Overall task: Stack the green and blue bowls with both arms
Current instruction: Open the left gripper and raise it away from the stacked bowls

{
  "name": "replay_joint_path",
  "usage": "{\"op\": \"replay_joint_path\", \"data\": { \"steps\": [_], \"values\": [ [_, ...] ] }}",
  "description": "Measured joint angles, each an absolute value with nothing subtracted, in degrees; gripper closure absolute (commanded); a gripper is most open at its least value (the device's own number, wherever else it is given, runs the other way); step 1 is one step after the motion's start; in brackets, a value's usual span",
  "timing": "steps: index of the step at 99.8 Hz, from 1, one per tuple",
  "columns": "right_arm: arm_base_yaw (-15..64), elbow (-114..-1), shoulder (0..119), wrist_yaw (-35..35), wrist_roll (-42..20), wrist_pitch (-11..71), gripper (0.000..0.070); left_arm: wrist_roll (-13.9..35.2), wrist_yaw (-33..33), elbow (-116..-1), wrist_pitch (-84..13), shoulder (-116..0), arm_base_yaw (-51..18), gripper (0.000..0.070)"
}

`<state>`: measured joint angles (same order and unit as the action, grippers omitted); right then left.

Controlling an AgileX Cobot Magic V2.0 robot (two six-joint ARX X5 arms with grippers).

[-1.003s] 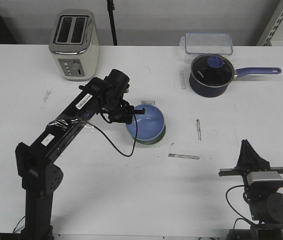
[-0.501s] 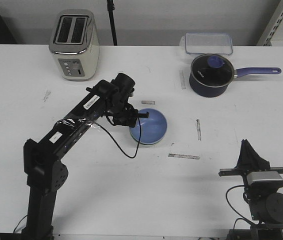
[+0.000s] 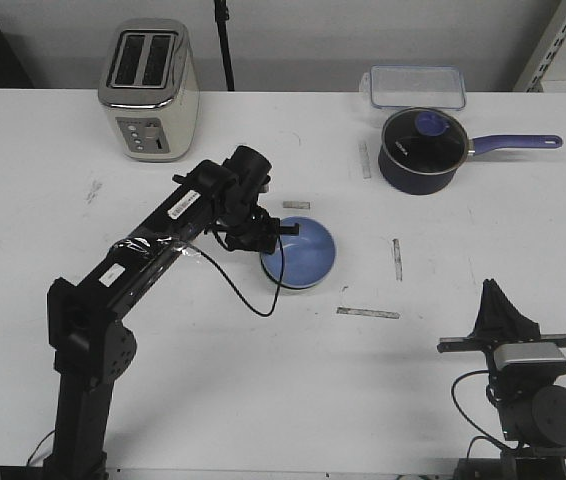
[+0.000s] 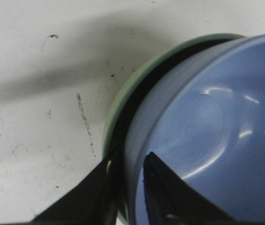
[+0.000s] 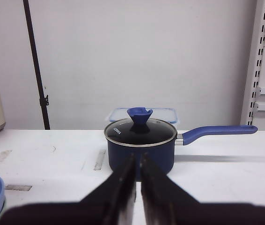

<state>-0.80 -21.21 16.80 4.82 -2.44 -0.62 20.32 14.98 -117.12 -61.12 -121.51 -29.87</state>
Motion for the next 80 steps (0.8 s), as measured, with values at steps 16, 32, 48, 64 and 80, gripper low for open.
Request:
{"op": "replay_joint_path", "data": {
  "steps": [16,32,48,64,80],
  "values": [
    [-0.80,-21.21,16.80,4.82,-2.44,-0.60,0.0691,20.29,14.96,-117.12,-62.02,-118.67,-29.85,0.0453],
    [-0.80,-21.21,16.80,4.82,-2.44,-0.60,0.0691,20.29,14.98,-117.16,-62.30,-114.87,-29.63,0.0454],
    [-0.80,-21.21,16.80,4.82,-2.44,-0.62,0.0691,20.27,14.98,-117.16,-62.19,-112.09,-28.16,0.0454],
    [-0.80,-21.21,16.80,4.82,-2.44,-0.60,0.0691,18.55,14.96,-117.16,-58.89,-109.32,-25.45,0.0456],
    [-0.80,-21.21,16.80,4.82,-2.44,-0.62,0.0691,14.20,14.92,-117.16,-55.24,-107.28,-23.81,0.0460]
  ]
}}
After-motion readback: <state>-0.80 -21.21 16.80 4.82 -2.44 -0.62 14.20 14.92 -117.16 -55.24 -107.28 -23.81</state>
